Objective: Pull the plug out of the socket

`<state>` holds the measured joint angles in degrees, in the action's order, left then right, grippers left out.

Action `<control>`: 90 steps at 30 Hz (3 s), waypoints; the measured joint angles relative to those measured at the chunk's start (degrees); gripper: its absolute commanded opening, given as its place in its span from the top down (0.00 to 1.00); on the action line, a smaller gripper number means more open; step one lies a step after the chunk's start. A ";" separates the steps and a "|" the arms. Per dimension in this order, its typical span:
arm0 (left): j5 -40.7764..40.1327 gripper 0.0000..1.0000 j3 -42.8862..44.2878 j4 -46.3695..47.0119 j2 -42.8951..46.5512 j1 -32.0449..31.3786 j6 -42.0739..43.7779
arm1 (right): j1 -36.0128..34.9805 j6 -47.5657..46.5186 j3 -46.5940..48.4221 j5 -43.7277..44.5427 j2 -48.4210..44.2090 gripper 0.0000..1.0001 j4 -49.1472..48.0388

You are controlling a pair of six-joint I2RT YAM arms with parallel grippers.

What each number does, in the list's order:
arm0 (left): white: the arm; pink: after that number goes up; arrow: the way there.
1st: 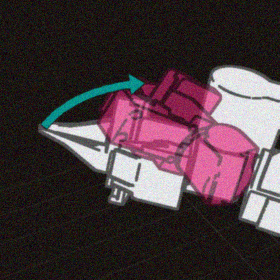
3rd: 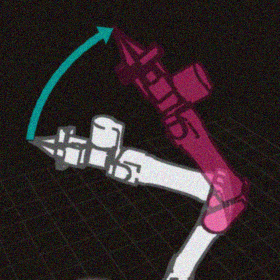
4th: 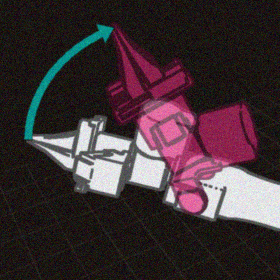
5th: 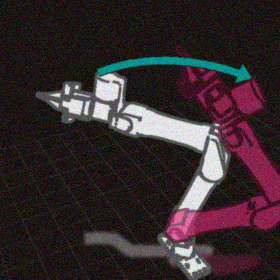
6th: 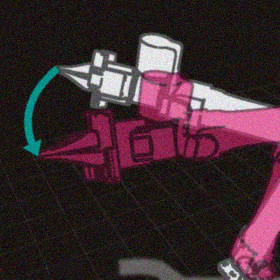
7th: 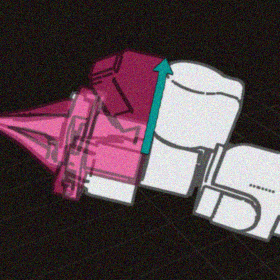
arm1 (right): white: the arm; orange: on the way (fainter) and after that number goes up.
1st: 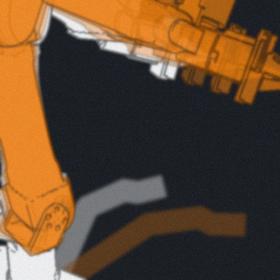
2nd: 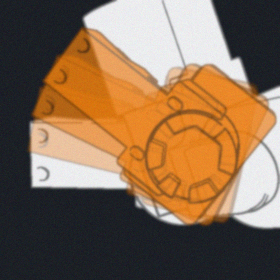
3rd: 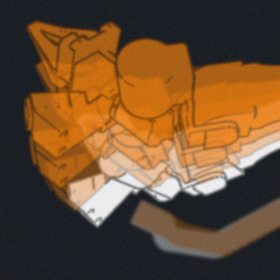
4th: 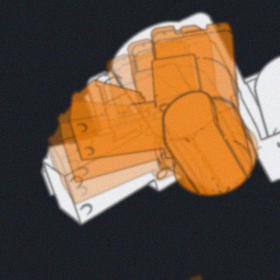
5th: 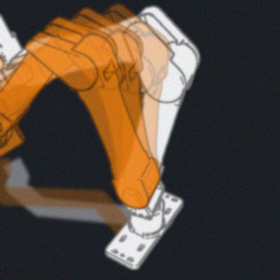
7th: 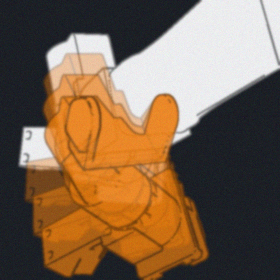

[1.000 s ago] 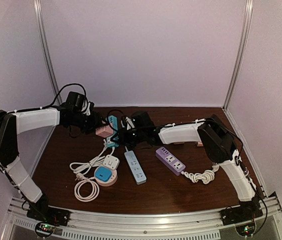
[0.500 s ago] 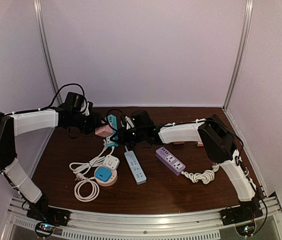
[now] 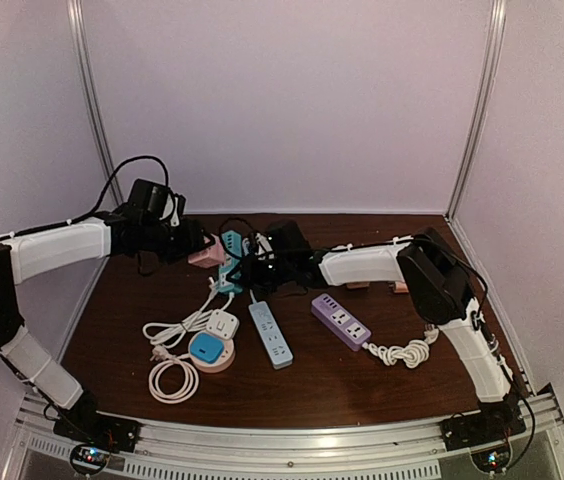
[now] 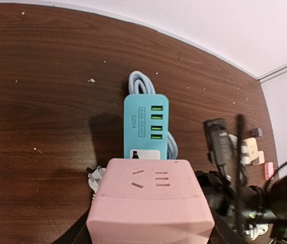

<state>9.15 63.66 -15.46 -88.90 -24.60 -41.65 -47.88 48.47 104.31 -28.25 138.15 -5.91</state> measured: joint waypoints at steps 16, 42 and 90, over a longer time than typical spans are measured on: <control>4.31 0.72 1.73 -1.92 3.96 2.47 -0.52 | 4.31 2.05 -1.20 2.12 0.79 0.68 4.22; 4.20 0.72 0.94 -6.86 3.61 7.72 -0.13 | 2.99 -8.37 4.48 7.04 0.17 0.23 18.21; 24.65 0.38 2.58 12.55 -22.86 19.82 -5.95 | 4.26 -18.73 2.86 15.21 -7.69 0.48 26.38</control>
<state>33.80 66.24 -2.92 -111.77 -4.78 -47.59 -43.62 29.74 107.18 -13.04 130.45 20.47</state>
